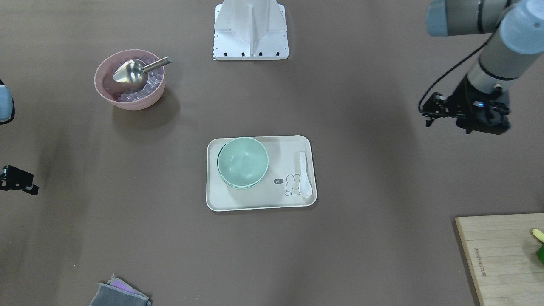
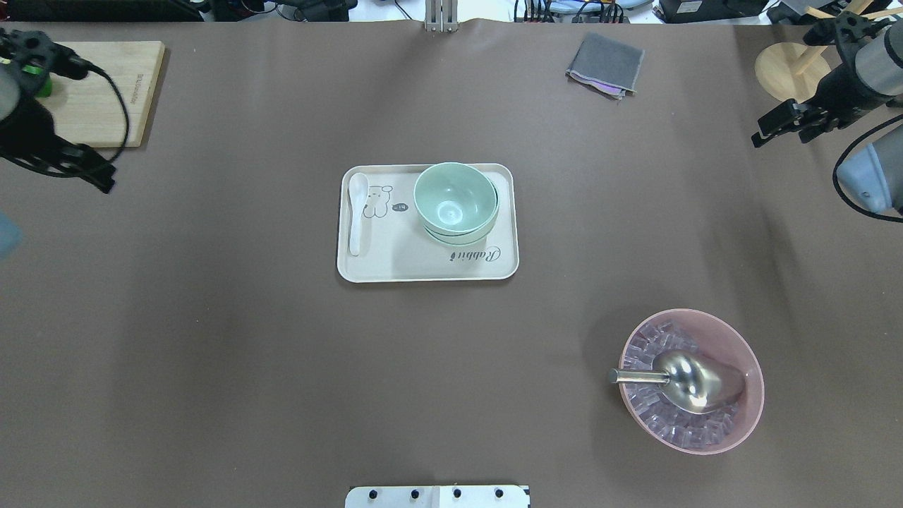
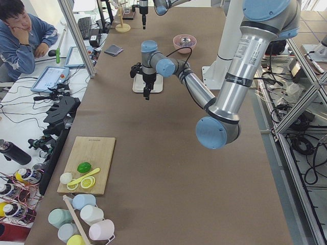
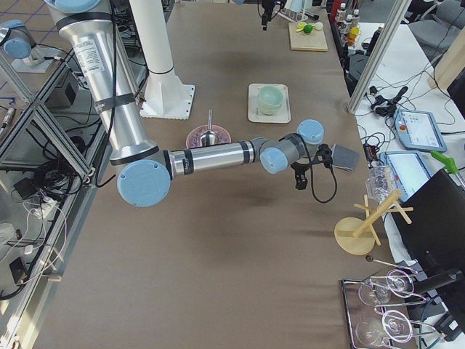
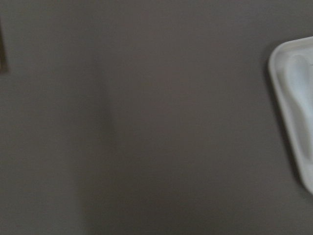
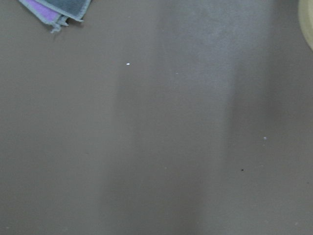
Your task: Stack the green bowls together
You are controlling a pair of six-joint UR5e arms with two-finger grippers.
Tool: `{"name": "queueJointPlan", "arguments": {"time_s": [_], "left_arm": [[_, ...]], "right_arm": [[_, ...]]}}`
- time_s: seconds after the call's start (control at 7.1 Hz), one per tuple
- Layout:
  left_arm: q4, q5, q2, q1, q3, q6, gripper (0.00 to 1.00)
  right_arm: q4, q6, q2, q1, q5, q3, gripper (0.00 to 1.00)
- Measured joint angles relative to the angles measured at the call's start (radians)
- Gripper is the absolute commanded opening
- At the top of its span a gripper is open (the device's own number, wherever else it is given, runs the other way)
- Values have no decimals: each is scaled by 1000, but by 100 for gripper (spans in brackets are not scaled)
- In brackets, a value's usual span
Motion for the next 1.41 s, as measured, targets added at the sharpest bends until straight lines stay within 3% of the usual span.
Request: {"name": "queueJointPlan", "arguments": {"time_s": [0.28, 0.7, 1.41], "left_arm": [[-2, -115, 46, -193, 118, 269, 99], [-2, -185, 110, -381, 165, 404, 98], [14, -189, 159, -468, 108, 431, 99]], "right_arm": [[-2, -99, 2, 45, 0, -52, 100], [-2, -144, -3, 81, -3, -91, 100], [1, -180, -13, 99, 1, -99, 100]]}}
